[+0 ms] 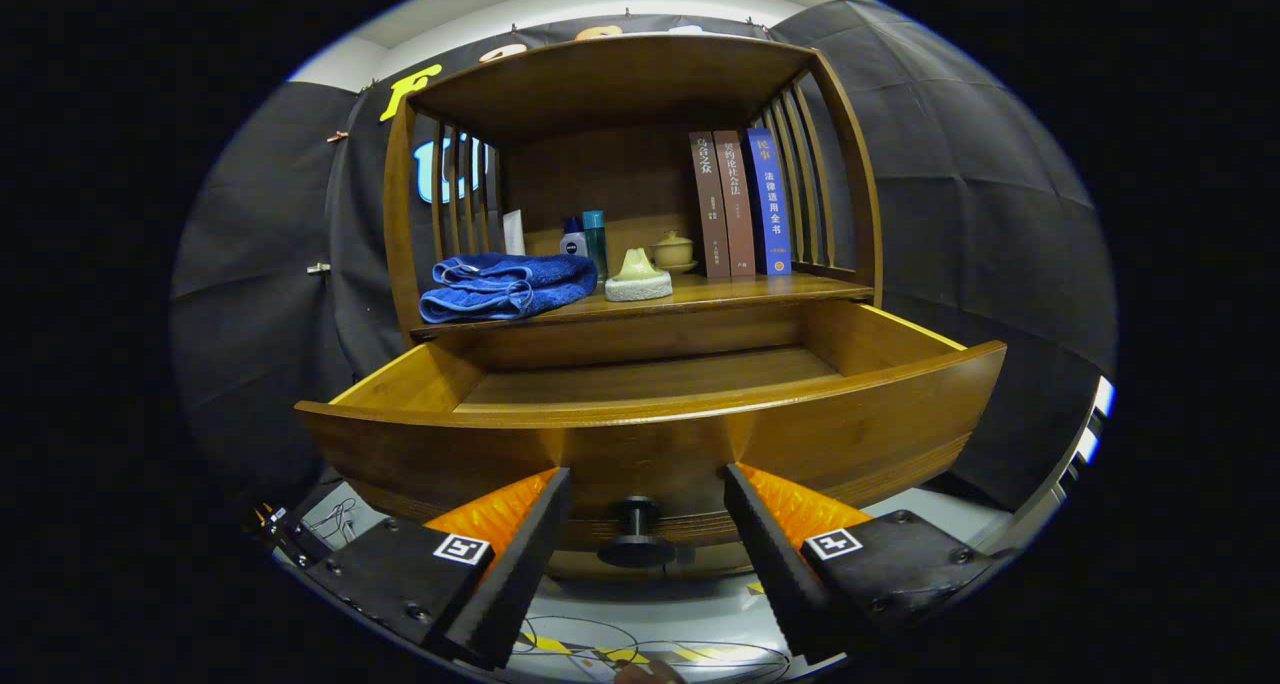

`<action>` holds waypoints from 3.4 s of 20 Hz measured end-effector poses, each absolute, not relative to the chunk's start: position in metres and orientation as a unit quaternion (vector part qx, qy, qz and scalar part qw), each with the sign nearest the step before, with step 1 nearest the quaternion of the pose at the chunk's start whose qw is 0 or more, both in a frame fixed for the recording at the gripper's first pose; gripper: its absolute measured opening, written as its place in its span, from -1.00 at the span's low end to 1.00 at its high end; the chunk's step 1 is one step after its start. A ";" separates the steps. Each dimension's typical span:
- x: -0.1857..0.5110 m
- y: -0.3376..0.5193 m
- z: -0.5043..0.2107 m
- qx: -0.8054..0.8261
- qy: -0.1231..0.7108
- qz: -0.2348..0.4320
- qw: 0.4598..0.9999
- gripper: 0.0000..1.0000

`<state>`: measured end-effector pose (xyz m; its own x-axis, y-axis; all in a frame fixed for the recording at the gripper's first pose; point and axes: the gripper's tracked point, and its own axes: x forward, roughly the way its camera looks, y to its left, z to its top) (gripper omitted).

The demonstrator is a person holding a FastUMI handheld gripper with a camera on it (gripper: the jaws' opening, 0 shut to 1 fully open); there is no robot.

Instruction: Pull open the drawer, take out the items inside it, and place them on the countertop above the cabinet.

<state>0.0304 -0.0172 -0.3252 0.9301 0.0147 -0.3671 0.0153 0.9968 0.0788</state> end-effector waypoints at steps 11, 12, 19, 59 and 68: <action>0.127 -0.015 -0.333 0.026 0.183 -0.004 0.983 0.98; 0.135 -0.015 -0.334 0.025 0.183 -0.005 0.983 0.98; 0.178 -0.013 -0.340 0.030 0.185 -0.008 0.982 0.99; 0.110 0.005 -0.083 0.012 0.066 0.024 0.997 0.97; 0.084 0.013 -0.030 0.018 0.045 0.026 0.998 0.97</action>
